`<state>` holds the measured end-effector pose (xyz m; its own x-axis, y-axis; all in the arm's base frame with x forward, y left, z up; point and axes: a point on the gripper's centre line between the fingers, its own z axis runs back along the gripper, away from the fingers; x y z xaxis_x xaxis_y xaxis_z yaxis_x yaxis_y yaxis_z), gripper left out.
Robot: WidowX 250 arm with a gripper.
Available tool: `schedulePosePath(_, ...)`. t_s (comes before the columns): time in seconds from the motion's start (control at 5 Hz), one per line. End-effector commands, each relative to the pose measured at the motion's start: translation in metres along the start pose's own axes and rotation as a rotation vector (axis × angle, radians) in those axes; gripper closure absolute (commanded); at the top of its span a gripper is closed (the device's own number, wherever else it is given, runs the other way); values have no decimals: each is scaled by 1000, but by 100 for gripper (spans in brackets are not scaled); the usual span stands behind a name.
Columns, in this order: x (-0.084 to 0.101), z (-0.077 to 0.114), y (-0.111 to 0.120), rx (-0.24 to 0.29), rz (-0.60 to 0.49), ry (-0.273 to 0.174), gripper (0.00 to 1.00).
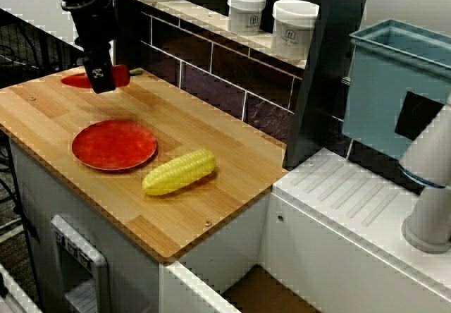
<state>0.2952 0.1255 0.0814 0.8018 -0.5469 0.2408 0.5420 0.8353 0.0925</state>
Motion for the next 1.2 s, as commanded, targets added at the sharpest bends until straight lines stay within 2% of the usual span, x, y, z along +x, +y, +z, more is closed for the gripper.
schedulePosePath(0.0,-19,31,-18,104,163,-56,100)
schedulePosePath(0.2,-21,23,-27,76,156,-20,100)
schedulePosePath(0.6,-21,14,-52,53,128,-36,100)
schedulePosePath(1.0,-15,5,-73,80,93,-49,100)
